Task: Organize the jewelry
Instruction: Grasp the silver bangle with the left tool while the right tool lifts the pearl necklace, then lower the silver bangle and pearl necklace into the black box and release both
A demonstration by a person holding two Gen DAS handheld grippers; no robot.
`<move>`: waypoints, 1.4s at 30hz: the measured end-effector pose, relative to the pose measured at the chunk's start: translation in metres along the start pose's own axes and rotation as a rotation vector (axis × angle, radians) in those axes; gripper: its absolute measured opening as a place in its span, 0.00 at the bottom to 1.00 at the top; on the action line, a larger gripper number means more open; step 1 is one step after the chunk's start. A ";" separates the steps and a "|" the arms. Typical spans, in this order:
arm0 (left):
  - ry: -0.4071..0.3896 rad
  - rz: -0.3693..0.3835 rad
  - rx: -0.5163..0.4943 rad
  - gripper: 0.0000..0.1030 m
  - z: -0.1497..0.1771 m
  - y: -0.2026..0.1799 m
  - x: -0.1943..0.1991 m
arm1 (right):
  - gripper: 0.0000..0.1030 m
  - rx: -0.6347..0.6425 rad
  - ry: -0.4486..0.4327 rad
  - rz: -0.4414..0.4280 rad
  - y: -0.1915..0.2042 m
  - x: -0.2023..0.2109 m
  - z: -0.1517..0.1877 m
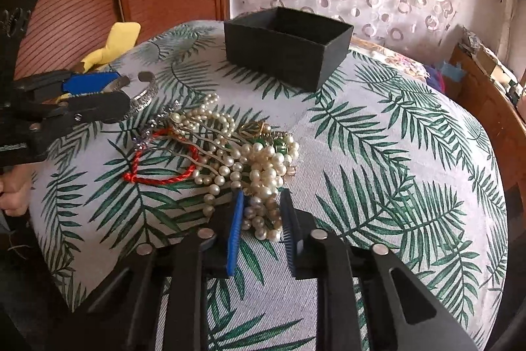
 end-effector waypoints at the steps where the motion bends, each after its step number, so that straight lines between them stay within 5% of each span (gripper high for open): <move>1: -0.001 0.000 0.004 0.54 0.000 0.000 0.001 | 0.08 -0.007 -0.006 -0.006 -0.001 0.003 -0.002; 9: -0.011 0.003 0.009 0.54 -0.004 0.002 0.004 | 0.08 -0.016 -0.059 -0.020 -0.005 0.018 -0.017; 42: -0.119 -0.019 -0.032 0.54 -0.064 -0.004 -0.001 | 0.08 0.133 -0.403 0.035 -0.033 0.103 -0.188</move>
Point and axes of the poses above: each gripper's, at about its wrist camera, not at the fingertips, and x roughly against the way its jaws point, y to its left, z to its underside, the point moved 7 cm from there along -x, roughly the way its jaws point, and after that the axes turned 15 degrees about -y, right-handed, at the moved point
